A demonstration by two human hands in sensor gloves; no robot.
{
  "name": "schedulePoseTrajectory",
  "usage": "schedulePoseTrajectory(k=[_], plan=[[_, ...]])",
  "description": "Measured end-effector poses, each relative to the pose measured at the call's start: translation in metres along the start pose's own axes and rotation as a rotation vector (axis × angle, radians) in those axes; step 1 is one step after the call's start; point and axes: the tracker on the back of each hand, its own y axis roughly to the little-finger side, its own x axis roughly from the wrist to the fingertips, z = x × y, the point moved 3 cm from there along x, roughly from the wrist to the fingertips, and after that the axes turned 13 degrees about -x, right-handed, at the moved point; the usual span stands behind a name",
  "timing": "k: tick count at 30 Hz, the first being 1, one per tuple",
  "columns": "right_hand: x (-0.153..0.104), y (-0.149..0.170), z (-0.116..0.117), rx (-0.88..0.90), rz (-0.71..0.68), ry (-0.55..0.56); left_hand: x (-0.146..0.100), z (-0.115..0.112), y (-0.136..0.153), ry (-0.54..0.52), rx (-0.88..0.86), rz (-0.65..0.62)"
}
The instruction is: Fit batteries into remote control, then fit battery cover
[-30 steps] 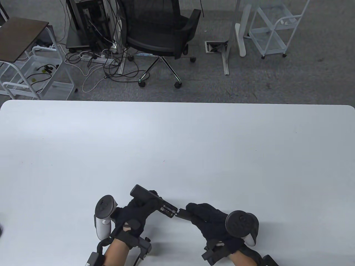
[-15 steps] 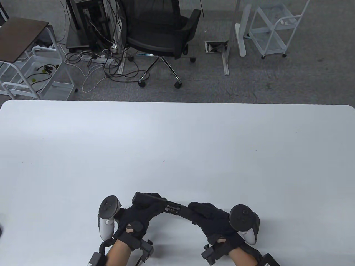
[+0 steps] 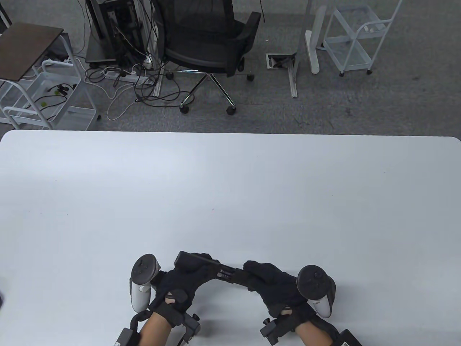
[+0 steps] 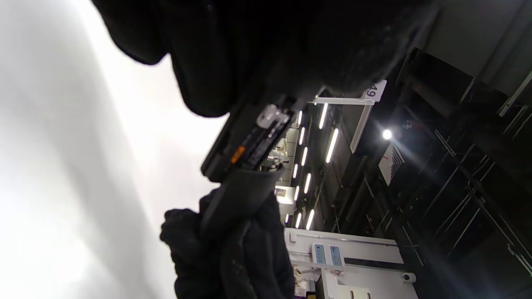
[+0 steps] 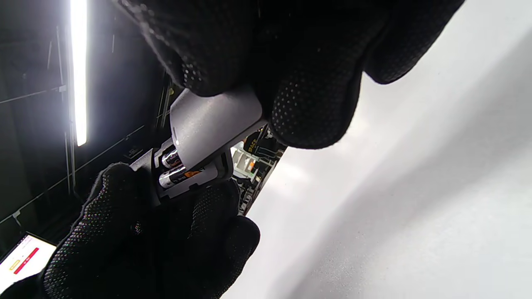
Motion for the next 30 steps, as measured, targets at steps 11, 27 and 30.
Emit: schedulePoseTrajectory(k=[11,27,30], plan=[[0.0,-0.002,0.003,-0.008,-0.007,-0.019,0.001,-0.007,0.002,0.027,0.018,0.01],[-0.004,-0.014,0.011,-0.157,-0.046,0.029,0.002,-0.016,0.004,0.049,0.036,0.015],[-0.004,-0.016,0.013,-0.183,-0.059,0.031,0.002,-0.019,0.005,0.051,0.056,0.021]])
